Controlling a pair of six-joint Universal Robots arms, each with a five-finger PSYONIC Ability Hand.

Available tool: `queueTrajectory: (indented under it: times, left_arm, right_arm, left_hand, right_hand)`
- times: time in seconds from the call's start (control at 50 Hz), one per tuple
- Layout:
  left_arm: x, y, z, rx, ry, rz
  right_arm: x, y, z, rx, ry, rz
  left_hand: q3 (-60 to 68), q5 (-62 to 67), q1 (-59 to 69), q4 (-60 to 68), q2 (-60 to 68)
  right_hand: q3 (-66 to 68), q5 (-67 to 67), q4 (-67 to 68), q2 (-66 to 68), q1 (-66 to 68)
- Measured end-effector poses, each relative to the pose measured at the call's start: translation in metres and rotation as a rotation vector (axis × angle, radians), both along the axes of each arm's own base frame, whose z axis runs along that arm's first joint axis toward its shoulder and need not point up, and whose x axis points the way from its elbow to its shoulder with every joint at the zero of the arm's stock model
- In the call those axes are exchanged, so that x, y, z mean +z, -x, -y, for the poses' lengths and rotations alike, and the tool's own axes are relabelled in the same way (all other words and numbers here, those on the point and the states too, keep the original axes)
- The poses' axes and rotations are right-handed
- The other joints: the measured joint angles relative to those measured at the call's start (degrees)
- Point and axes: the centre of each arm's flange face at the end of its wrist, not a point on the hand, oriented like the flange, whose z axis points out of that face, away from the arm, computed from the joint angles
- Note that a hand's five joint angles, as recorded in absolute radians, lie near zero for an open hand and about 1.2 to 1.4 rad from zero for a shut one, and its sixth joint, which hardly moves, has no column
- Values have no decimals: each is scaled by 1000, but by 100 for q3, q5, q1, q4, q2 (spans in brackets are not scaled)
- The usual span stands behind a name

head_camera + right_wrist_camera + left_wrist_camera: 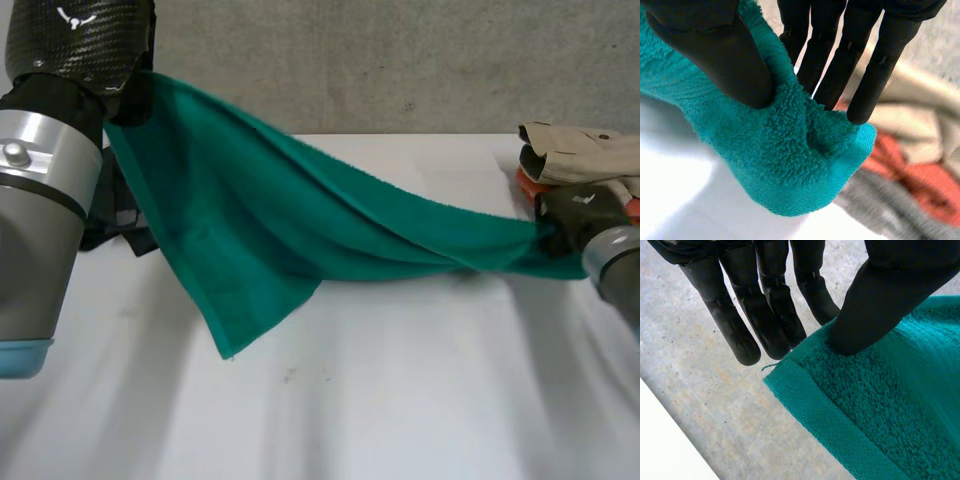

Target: Fold the laundry.

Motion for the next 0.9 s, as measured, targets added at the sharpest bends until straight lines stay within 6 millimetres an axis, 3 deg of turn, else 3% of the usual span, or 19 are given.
queueTrajectory:
  times: [0.18, 0.28, 0.38, 0.5, 0.62, 0.7, 0.8, 0.84, 0.9]
  left_arm:
    - [17, -12, -13, 11, 24, -16]
    - [25, -17, -22, 13, 35, -23]
    - [13, -18, -22, 14, -9, 0]
    - [-34, -13, -8, 16, -145, 66]
    - [-87, -3, 11, 14, -289, 132]
    - [-110, 4, 26, 16, -336, 151]
    - [-122, 9, 41, 23, -347, 154]
    - [-122, 10, 45, 25, -342, 151]
    - [-121, 12, 47, 25, -336, 148]
  right_arm:
    - [70, 6, -22, 122, 17, -106]
    - [110, 5, -45, 183, -4, -170]
    - [124, 1, -59, 248, -37, -227]
    - [92, -7, -42, 313, -143, -273]
    - [40, -26, -10, 341, -220, -300]
    - [7, -38, 15, 336, -173, -314]
    - [-15, -47, 36, 292, -52, -322]
    - [-18, -47, 40, 262, -7, -321]
    - [-15, -45, 37, 230, 21, -316]
  left_hand:
    - [0, 0, 0, 0, 0]
    - [0, 0, 0, 0, 0]
    - [0, 0, 0, 0, 0]
    - [0, 0, -2, 0, 0]
    - [0, 0, -1, 0, 0]
    - [0, 0, -1, 0, 0]
    - [0, 0, -1, 0, 0]
    - [0, 0, -1, 0, 0]
    - [0, 0, -1, 0, 0]
  right_hand:
    - [0, 0, 2, 0, 0]
    - [0, 0, 4, 0, 0]
    - [0, 0, 4, 0, 0]
    - [0, 0, 5, 0, 0]
    - [1, 0, 5, 0, 0]
    - [-39, -23, -60, -33, -8]
    - [-4328, -4234, -4397, -4364, -4009]
    - [-5121, -5052, -5212, -5115, -4692]
    - [-5243, -5147, -5314, -5210, -4742]
